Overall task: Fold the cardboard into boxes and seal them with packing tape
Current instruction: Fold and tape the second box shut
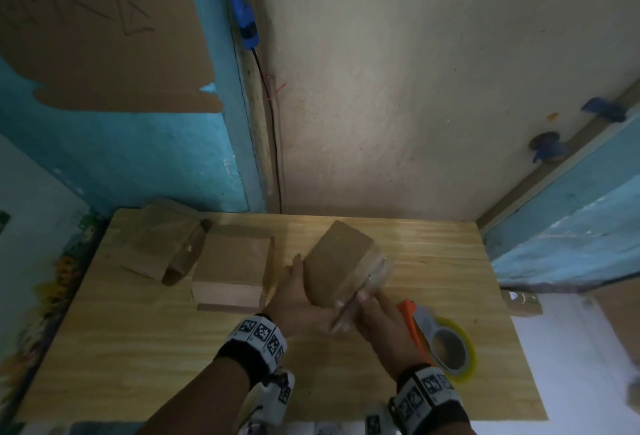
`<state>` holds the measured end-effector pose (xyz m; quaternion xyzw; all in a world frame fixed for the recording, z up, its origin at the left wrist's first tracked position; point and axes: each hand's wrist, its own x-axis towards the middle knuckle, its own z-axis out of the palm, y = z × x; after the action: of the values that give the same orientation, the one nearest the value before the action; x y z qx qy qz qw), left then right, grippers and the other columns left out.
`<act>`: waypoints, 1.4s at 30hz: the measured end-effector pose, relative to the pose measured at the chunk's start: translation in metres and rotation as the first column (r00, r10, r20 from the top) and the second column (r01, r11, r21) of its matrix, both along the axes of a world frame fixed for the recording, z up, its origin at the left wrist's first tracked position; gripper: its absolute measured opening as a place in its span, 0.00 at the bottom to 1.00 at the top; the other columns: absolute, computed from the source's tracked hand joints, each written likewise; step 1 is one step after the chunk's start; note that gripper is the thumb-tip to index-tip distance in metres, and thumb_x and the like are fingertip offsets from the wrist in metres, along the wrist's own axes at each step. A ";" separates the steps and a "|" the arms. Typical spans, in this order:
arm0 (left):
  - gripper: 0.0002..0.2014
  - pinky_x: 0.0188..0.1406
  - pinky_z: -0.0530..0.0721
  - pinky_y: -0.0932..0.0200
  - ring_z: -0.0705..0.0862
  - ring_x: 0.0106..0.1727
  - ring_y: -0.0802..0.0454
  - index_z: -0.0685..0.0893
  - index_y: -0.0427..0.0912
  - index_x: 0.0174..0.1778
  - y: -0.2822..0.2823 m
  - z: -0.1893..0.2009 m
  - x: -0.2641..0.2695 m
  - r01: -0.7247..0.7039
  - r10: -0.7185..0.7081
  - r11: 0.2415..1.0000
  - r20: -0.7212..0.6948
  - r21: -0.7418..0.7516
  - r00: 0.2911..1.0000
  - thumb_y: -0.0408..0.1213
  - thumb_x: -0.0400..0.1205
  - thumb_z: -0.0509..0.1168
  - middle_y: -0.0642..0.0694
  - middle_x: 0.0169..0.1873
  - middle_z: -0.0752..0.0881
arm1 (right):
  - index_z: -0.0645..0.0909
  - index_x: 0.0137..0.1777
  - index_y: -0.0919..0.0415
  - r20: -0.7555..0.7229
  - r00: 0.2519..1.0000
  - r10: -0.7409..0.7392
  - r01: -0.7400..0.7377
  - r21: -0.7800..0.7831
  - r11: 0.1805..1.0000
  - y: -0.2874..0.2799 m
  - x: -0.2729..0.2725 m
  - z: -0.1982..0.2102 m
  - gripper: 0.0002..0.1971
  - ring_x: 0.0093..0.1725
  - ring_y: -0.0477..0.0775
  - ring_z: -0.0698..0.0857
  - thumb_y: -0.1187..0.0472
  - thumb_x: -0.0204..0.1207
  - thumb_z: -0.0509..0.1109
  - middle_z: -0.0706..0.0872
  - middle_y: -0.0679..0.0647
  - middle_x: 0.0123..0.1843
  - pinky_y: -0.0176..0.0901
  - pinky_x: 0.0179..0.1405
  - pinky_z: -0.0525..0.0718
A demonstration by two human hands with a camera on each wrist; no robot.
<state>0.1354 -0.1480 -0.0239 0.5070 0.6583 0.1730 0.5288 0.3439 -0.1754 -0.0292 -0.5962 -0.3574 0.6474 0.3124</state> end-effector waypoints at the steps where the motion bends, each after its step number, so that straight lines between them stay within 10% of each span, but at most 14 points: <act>1: 0.75 0.83 0.69 0.41 0.59 0.85 0.44 0.39 0.55 0.90 0.000 0.002 -0.004 0.072 -0.064 0.996 -0.144 0.051 0.988 0.62 0.56 0.84 0.53 0.84 0.55 | 0.70 0.87 0.58 -0.069 0.993 -0.096 0.096 0.000 0.995 0.003 0.004 -0.001 0.35 0.70 0.56 0.90 0.48 0.84 0.77 0.87 0.58 0.76 0.50 0.71 0.89; 5: 0.70 0.83 0.68 0.38 0.60 0.81 0.48 0.45 0.54 0.88 -0.006 -0.001 -0.012 0.342 -0.154 0.872 -0.467 0.350 0.871 0.64 0.57 0.82 0.51 0.82 0.58 | 0.46 0.94 0.40 -0.042 0.976 -0.212 0.214 0.055 0.975 0.017 0.020 -0.002 0.62 0.77 0.58 0.81 0.39 0.70 0.86 0.76 0.53 0.81 0.59 0.76 0.81; 8: 0.66 0.85 0.66 0.41 0.56 0.83 0.48 0.45 0.55 0.88 -0.010 -0.003 -0.009 0.504 -0.217 0.757 -0.567 0.416 0.795 0.63 0.62 0.82 0.50 0.83 0.55 | 0.62 0.90 0.41 0.076 0.993 -0.094 0.084 0.124 0.989 0.025 0.022 0.002 0.53 0.73 0.57 0.84 0.49 0.70 0.89 0.78 0.49 0.79 0.55 0.65 0.89; 12: 0.49 0.80 0.64 0.46 0.49 0.84 0.56 0.54 0.70 0.86 -0.014 -0.004 -0.010 0.108 -0.090 0.878 -0.060 0.467 0.994 0.60 0.74 0.78 0.62 0.86 0.41 | 0.79 0.81 0.47 0.128 0.992 -0.007 -0.014 0.162 0.987 0.024 0.023 -0.002 0.42 0.66 0.55 0.91 0.48 0.67 0.91 0.88 0.53 0.72 0.51 0.59 0.95; 15: 0.48 0.83 0.67 0.38 0.65 0.86 0.51 0.59 0.67 0.87 -0.007 -0.016 -0.014 -0.341 0.287 0.935 0.360 0.095 0.888 0.70 0.73 0.75 0.55 0.87 0.63 | 0.78 0.79 0.46 0.096 0.995 0.021 -0.036 0.160 0.987 0.018 0.018 0.001 0.33 0.66 0.53 0.90 0.49 0.76 0.85 0.89 0.51 0.70 0.48 0.59 0.93; 18: 0.43 0.82 0.72 0.37 0.79 0.77 0.50 0.72 0.63 0.82 -0.002 -0.021 -0.018 -0.310 0.312 0.948 0.411 -0.073 0.856 0.78 0.73 0.67 0.56 0.75 0.82 | 0.79 0.75 0.45 0.178 0.982 0.055 -0.083 0.155 0.984 0.019 0.016 0.001 0.25 0.64 0.48 0.90 0.54 0.81 0.81 0.90 0.46 0.65 0.38 0.53 0.90; 22: 0.24 0.79 0.77 0.38 0.85 0.72 0.48 0.78 0.54 0.80 0.007 -0.014 -0.020 -0.287 0.287 0.954 0.519 -0.082 0.805 0.47 0.86 0.70 0.50 0.69 0.88 | 0.81 0.73 0.51 0.208 0.974 0.085 -0.118 0.154 0.981 0.030 0.017 0.002 0.25 0.64 0.51 0.90 0.60 0.78 0.83 0.91 0.48 0.64 0.36 0.51 0.91; 26: 0.20 0.74 0.81 0.38 0.88 0.68 0.42 0.83 0.53 0.72 0.016 -0.017 -0.015 -0.306 0.311 0.946 0.560 -0.106 0.768 0.28 0.86 0.68 0.45 0.64 0.91 | 0.80 0.78 0.46 0.127 0.992 -0.026 0.009 0.128 0.992 0.039 0.011 0.001 0.23 0.65 0.50 0.91 0.43 0.85 0.73 0.92 0.47 0.66 0.50 0.65 0.90; 36: 0.25 0.82 0.70 0.45 0.75 0.80 0.55 0.78 0.68 0.74 0.038 -0.030 -0.019 -0.366 0.340 0.931 0.401 -0.012 0.851 0.60 0.80 0.73 0.59 0.79 0.76 | 0.69 0.89 0.49 0.045 0.999 0.000 -0.002 0.056 0.998 0.072 -0.006 -0.013 0.35 0.72 0.55 0.86 0.41 0.85 0.73 0.86 0.52 0.76 0.54 0.74 0.83; 42: 0.37 0.83 0.71 0.36 0.71 0.83 0.49 0.65 0.76 0.81 0.056 -0.067 -0.015 -0.426 0.401 0.901 0.213 0.086 0.891 0.71 0.73 0.64 0.57 0.86 0.68 | 0.75 0.84 0.53 0.061 0.997 -0.047 0.044 0.059 0.997 0.088 -0.019 -0.024 0.22 0.70 0.57 0.87 0.54 0.91 0.67 0.88 0.55 0.72 0.41 0.56 0.85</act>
<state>0.1204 -0.0920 -0.0913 0.3695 0.6849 0.3718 0.5062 0.3250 -0.0872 -0.0535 -0.6148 -0.3717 0.6108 0.3329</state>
